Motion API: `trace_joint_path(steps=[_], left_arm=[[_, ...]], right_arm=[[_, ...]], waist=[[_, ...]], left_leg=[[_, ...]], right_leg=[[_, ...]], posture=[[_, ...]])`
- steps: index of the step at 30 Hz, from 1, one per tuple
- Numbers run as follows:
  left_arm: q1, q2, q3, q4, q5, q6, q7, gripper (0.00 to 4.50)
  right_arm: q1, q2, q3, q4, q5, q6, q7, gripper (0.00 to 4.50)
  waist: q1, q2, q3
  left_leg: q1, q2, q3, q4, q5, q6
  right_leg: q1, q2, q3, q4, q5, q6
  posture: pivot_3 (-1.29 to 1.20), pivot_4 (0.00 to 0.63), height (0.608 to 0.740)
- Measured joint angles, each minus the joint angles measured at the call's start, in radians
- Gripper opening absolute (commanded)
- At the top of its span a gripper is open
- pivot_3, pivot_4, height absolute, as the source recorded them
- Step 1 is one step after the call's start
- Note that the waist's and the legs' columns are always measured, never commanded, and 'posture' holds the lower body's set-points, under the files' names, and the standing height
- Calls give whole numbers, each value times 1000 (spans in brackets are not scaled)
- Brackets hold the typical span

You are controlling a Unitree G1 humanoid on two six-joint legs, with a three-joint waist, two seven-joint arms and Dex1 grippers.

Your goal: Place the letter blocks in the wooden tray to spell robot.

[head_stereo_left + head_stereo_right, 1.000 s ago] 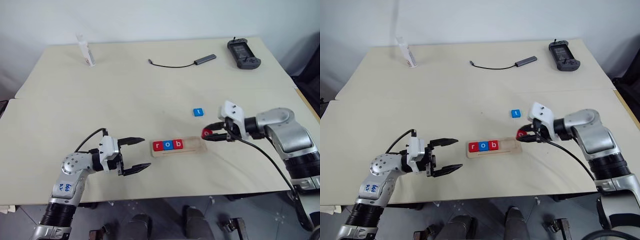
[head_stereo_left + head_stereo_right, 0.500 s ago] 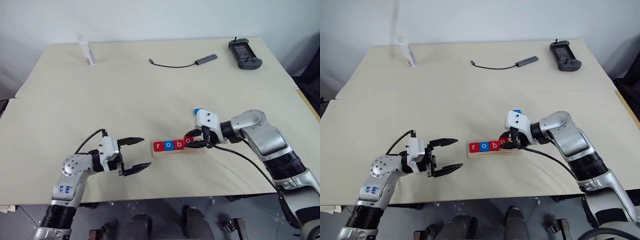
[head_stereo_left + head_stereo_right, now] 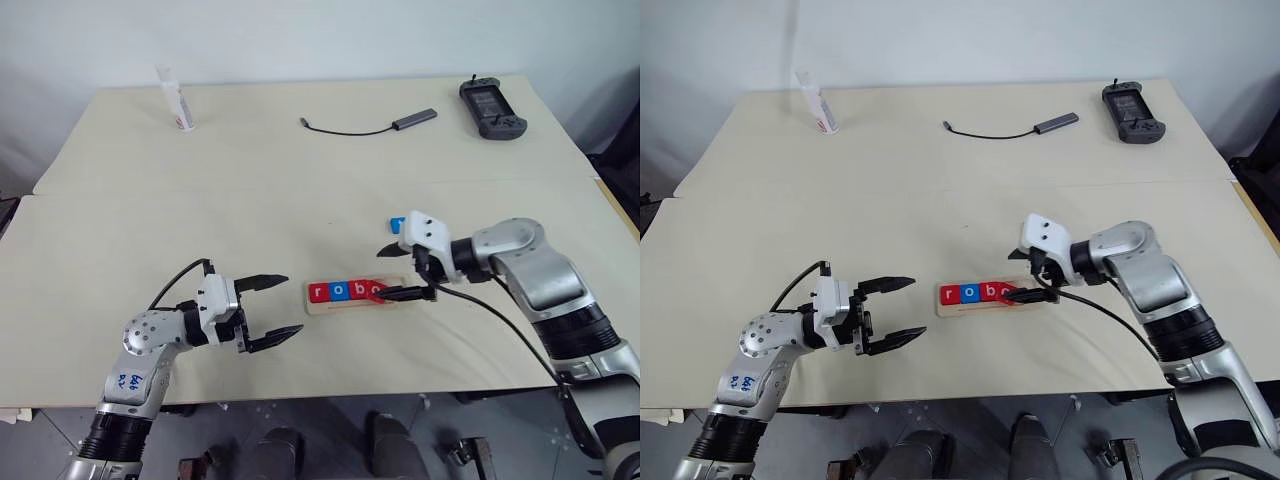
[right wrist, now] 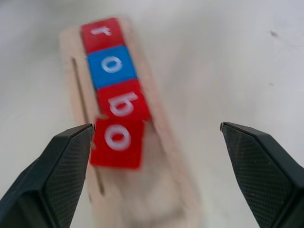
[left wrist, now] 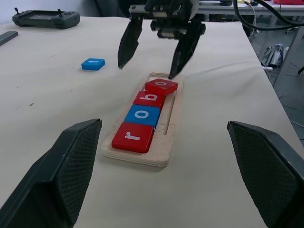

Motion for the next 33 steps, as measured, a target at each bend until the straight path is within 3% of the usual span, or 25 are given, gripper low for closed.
trace_joint_path(steps=[3, 12, 20, 33], left_arm=[[0, 0, 0, -1, 0, 0, 0, 4500], [-1, 0, -1, -5, 0, 7, 2, 4500], [0, 0, -1, -28, 0, 25, 5, 4500], [1, 0, -1, -41, 0, 35, 24, 4500]], right_arm=[[42, -18, -19, -56, 35, 43, 13, 3229], [135, -7, -17, -267, 108, 157, -20, 16], [141, 46, 36, -281, 89, 220, -126, 16], [97, -13, 39, -177, 65, 175, -88, 16]], waist=[[-1, 0, 0], [1, 0, 0], [0, 0, 0], [0, 0, 0]], left_leg=[[0, 0, 0, 0, 0, 0], [0, 0, 0, 0, 0, 0], [0, 0, 0, 0, 0, 0], [0, 0, 0, 0, 0, 0]], right_leg=[[0, 0, 0, 0, 0, 0], [0, 0, 0, -1, 0, 0], [0, 0, 0, -1, 0, 0], [0, 0, 0, -2, 0, 0]], posture=[[0, 150, 740], [0, 150, 740], [0, 150, 740], [0, 150, 740]])
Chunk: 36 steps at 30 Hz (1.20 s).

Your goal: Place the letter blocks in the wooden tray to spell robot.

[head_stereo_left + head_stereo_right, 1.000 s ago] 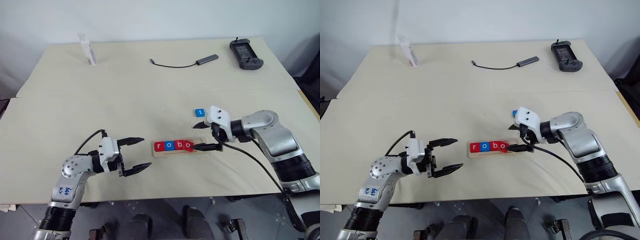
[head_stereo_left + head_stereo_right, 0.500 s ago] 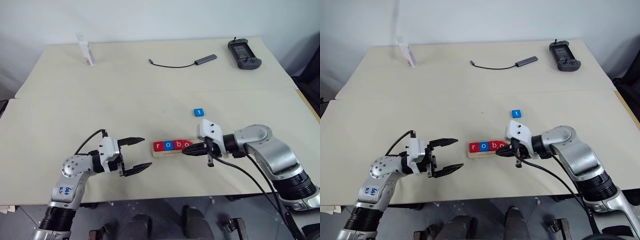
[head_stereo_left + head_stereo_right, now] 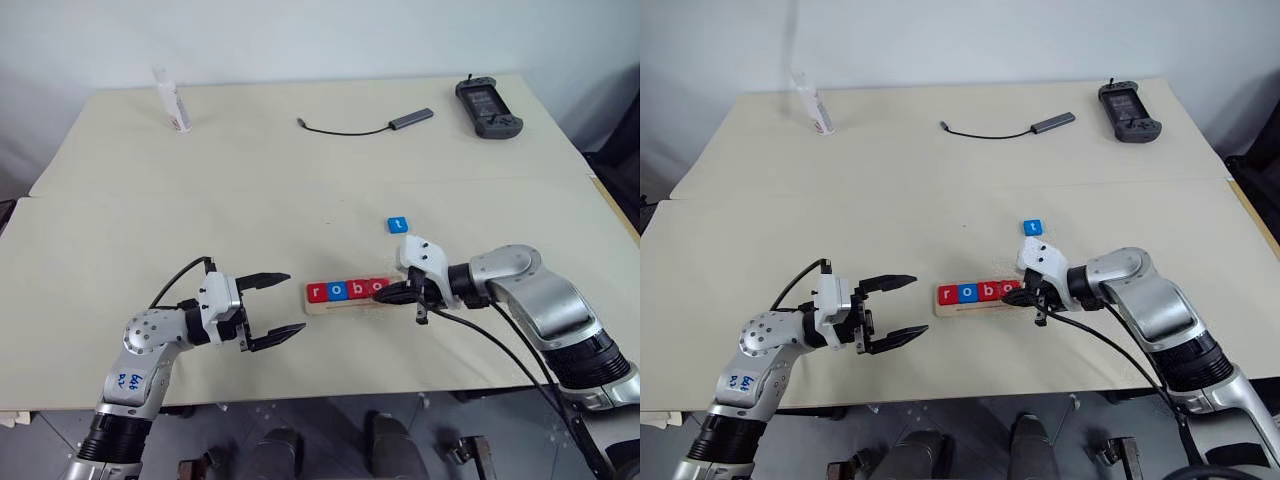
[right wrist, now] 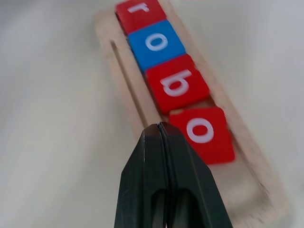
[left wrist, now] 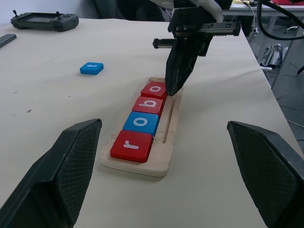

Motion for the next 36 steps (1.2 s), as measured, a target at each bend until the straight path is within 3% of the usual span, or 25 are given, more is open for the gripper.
trace_joint_path(steps=[12, 19, 36], left_arm=[[4, 0, 0, 0, 0, -1, 8, 4500], [4, 0, 0, 1, 0, -5, 2, 4500], [1, 0, 0, 5, 0, -7, 3, 4500]], right_arm=[[-2, -37, -58, 3, 21, -3, 19, 16], [-18, -44, -44, 102, -49, -53, -8, 16], [-35, 22, -6, 81, -73, -48, -14, 16]], waist=[[2, 0, 0], [0, 0, 0], [-1, 0, 0]], left_leg=[[0, 0, 0, 0, 0, 0], [0, 0, 0, 0, 0, 0], [0, 0, 0, 0, 0, 0]], right_leg=[[0, 0, 0, -1, 0, 0], [0, 0, 0, 0, 0, 0], [0, 0, 0, 0, 0, 0]], posture=[[0, 150, 740], [0, 150, 740], [0, 150, 740]])
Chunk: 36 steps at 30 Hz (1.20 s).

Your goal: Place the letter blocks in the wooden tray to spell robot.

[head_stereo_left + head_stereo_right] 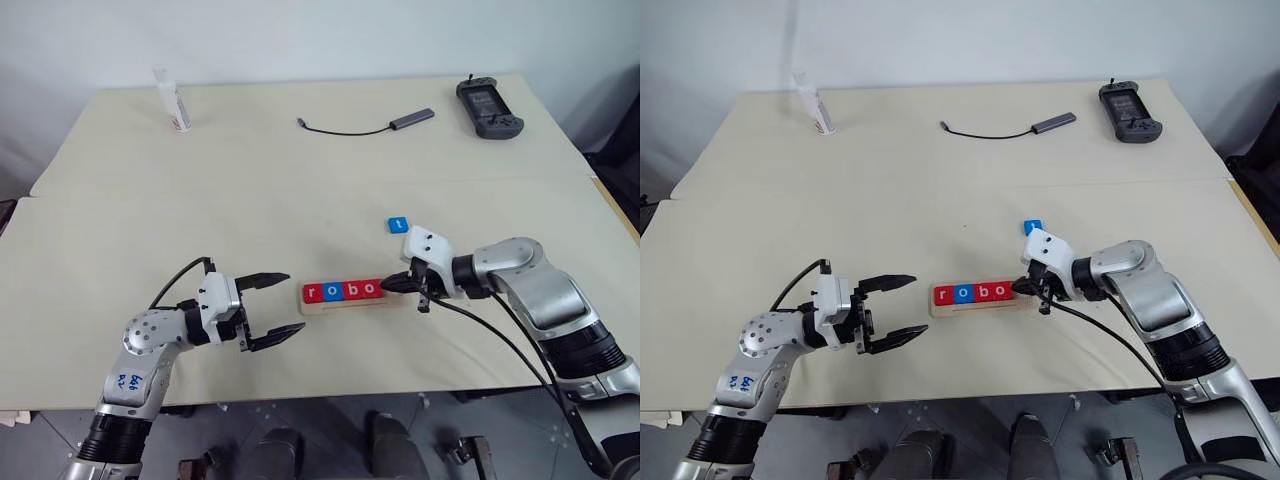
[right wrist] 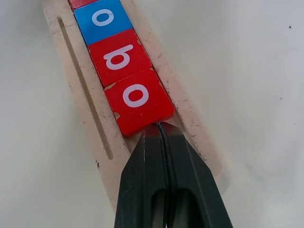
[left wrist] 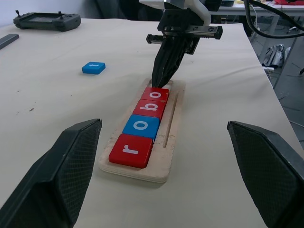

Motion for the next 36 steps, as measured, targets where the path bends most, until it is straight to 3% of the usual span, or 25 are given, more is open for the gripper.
trace_joint_path(steps=[15, 21, 24, 29, 36], left_arm=[[-10, -1, -2, 6, 0, -7, 2, 4500], [-34, 0, -3, 41, 0, -21, -23, 4500], [-41, 3, -3, 50, 0, -27, -35, 4500], [-44, 18, 11, 85, 0, -32, -58, 4500], [-66, 23, 47, 124, -1, -2, -39, 4500]], right_arm=[[90, -34, -39, -100, 39, 50, 9, 16], [259, -91, -277, -179, 118, -6, -15, 16], [372, -93, -410, -215, 171, -57, -20, 597], [574, -4, -658, -241, 203, -173, -130, 2216], [754, 134, -760, -188, 197, -418, -221, 4485]], waist=[[2, 0, 0], [23, 0, 0], [26, 0, 0], [26, 0, 0], [20, 0, 0]], left_leg=[[0, 0, 0, 0, 0, 0], [0, 0, 0, 0, 0, 0], [0, 0, 0, 0, 0, 0], [1, 0, 1, 0, 0, 0], [4, 0, 4, 0, 0, 0]], right_leg=[[0, 0, 0, 0, 0, 0], [0, 0, 0, -1, 0, 0], [0, 0, 0, -1, 0, 0], [1, 0, 0, 0, 0, 0], [2, 1, 2, 2, 0, 0]], posture=[[0, 150, 740], [0, 150, 740], [0, 150, 740], [0, 150, 740], [0, 150, 740]])
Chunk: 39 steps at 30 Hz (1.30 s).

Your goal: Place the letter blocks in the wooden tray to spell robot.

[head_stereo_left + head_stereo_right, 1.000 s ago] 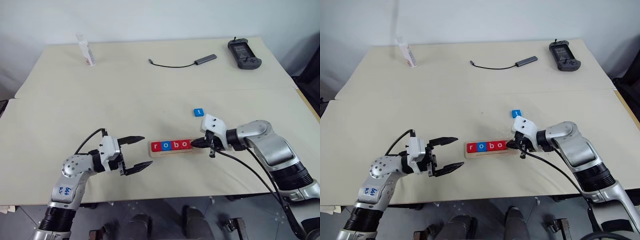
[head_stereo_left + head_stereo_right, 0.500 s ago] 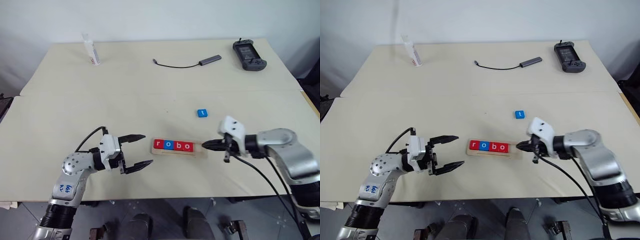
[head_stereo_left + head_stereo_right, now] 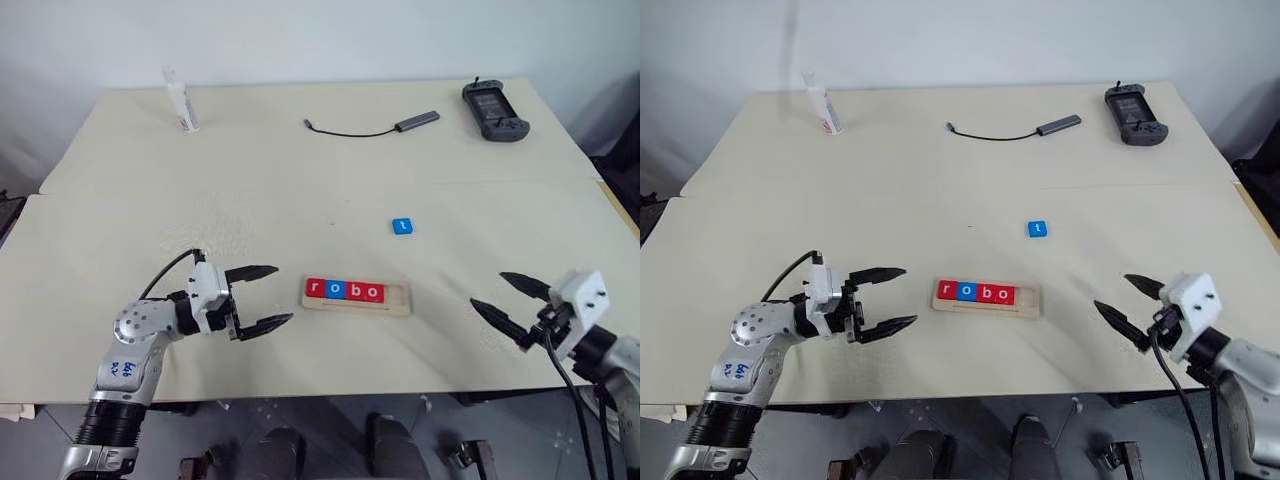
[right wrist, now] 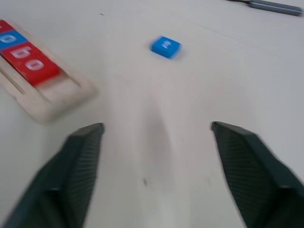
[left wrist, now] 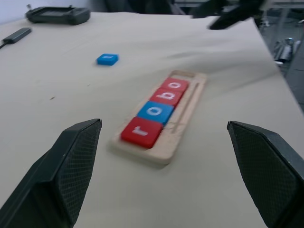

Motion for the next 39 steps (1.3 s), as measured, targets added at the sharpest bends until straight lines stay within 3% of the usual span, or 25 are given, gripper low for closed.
trace_joint_path(steps=[5, 13, 20, 29, 37, 39], left_arm=[[-16, 1, 12, 7, -1, 7, 3, 4500], [-25, -1, 8, 20, 0, 6, -14, 4500], [-4, -18, -8, -41, 0, 18, 17, 4500], [34, -20, -11, -62, 0, 17, 48, 4500], [48, -20, -11, -81, 0, 4, 52, 4500], [50, -20, -11, -81, 0, -1, 48, 4500]], right_arm=[[-40, 0, 8, 44, 13, -13, -37, 4485], [-396, -5, 257, 110, 0, 280, -166, 4485], [-713, 127, 413, 397, -108, 329, -313, 4485], [-847, 240, 476, 603, -211, 285, -450, 4485], [-862, 279, 472, 616, -234, 280, -524, 1796], [-847, 277, 472, 582, -233, 299, -525, 1467]], waist=[[-3, 0, 0], [-21, 0, 0], [-25, 0, 0], [-30, 0, 0], [-34, 0, 0], [-35, 0, 0]], left_leg=[[2, 1, 1, 0, 0, 0], [3, 1, 1, 0, 0, -1], [3, 1, 1, -1, 0, -1], [0, 0, 0, -1, 0, 0], [0, 0, -1, -1, 0, 0], [0, 0, -1, -1, 0, 0]], right_leg=[[1, 0, 0, 1, 0, 0], [1, 0, 0, 2, 0, 0], [0, -1, -1, 2, 0, 0], [-1, -1, -2, 3, 0, -1], [-1, -1, -2, 4, 0, -1], [-1, -1, -2, 3, 0, -1]], posture=[[0, 150, 740], [0, 150, 740], [0, 150, 740], [0, 150, 740], [0, 150, 740], [0, 150, 740]])
